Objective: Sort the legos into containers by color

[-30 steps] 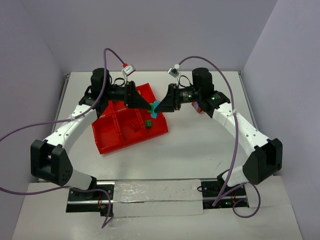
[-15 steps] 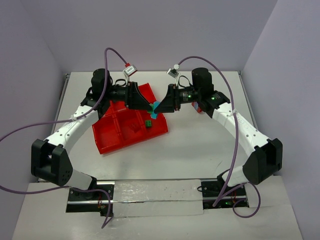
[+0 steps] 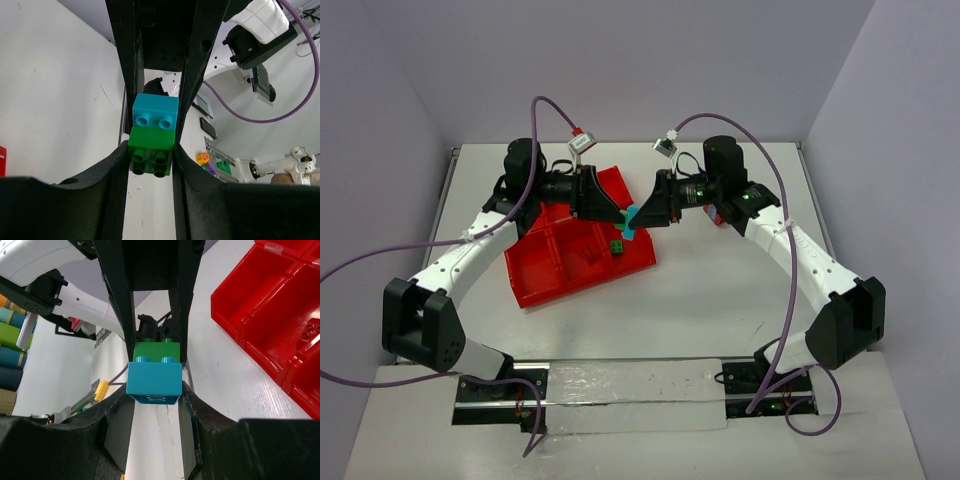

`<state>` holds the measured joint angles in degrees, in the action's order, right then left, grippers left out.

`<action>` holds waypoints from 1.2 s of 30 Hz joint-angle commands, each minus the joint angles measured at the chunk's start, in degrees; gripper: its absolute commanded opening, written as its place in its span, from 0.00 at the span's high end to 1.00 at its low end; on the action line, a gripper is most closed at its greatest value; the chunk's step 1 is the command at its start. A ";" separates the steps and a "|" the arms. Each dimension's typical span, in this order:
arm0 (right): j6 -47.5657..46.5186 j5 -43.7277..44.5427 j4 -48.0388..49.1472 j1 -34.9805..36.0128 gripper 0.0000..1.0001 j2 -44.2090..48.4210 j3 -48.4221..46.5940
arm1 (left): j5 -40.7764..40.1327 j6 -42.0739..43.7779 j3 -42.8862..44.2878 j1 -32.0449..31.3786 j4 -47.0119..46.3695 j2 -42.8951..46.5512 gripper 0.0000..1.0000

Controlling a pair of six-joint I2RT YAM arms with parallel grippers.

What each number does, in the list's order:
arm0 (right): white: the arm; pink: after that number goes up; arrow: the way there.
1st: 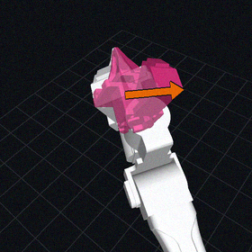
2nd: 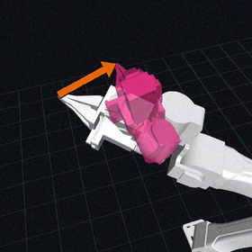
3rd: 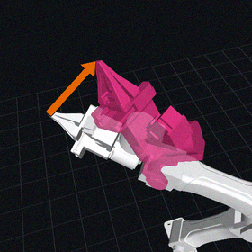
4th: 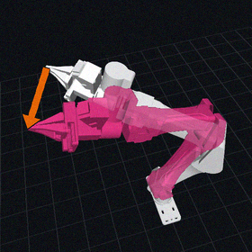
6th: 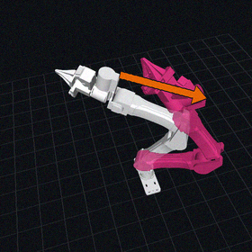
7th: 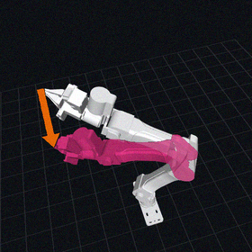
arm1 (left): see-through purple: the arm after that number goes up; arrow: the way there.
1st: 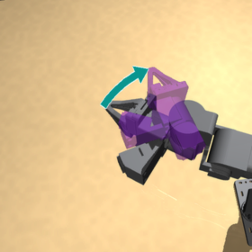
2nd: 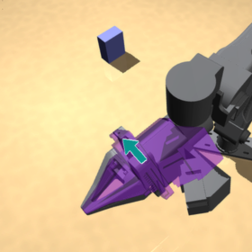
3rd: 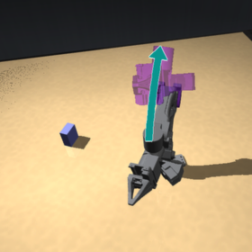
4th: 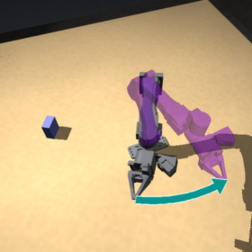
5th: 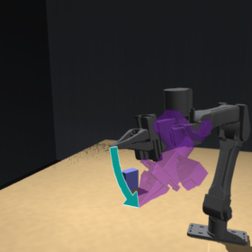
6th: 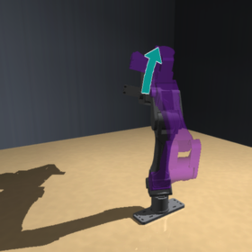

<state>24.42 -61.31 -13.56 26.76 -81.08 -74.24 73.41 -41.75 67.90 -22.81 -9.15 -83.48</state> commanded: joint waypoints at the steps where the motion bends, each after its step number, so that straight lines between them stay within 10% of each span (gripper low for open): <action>1: -2.01 3.27 -0.76 -0.43 1.00 1.75 -0.72 | 0.88 4.30 1.84 -1.04 4.92 1.28 1.00; 19: -4.73 6.76 -4.75 -5.12 1.00 3.99 3.75 | -2.65 9.14 4.29 3.82 13.42 2.67 1.00; 36: 2.63 40.82 -12.47 -12.02 1.00 9.43 6.30 | -57.74 6.32 14.02 -4.98 38.71 -13.74 1.00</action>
<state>27.24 -26.19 -25.05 15.11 -75.26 -67.75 30.86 -32.85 80.05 -26.01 24.54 -95.72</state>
